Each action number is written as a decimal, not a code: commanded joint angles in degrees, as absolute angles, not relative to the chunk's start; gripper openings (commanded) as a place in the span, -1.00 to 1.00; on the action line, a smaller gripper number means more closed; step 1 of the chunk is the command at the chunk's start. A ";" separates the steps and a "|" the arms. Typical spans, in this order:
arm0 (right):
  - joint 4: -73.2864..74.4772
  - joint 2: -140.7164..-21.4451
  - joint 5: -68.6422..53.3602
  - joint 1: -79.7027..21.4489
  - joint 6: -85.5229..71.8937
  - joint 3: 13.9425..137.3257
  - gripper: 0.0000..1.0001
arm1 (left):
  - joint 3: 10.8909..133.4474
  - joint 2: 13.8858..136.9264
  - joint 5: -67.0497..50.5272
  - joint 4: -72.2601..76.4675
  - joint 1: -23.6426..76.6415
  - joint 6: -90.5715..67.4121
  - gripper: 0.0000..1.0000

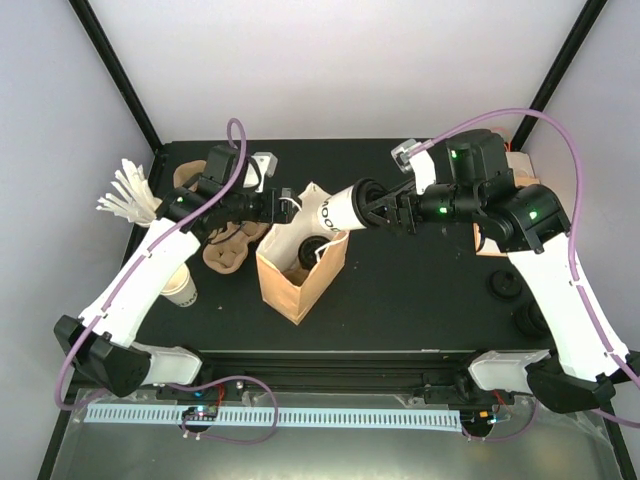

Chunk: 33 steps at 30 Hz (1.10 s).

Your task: Pack the takeout coffee

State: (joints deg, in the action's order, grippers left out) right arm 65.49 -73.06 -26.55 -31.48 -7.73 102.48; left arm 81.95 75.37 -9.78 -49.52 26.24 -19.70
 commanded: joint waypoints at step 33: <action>65.40 -70.49 -26.21 -31.82 -7.90 104.42 -0.57 | 84.68 74.79 -7.08 -65.59 24.83 -6.25 0.97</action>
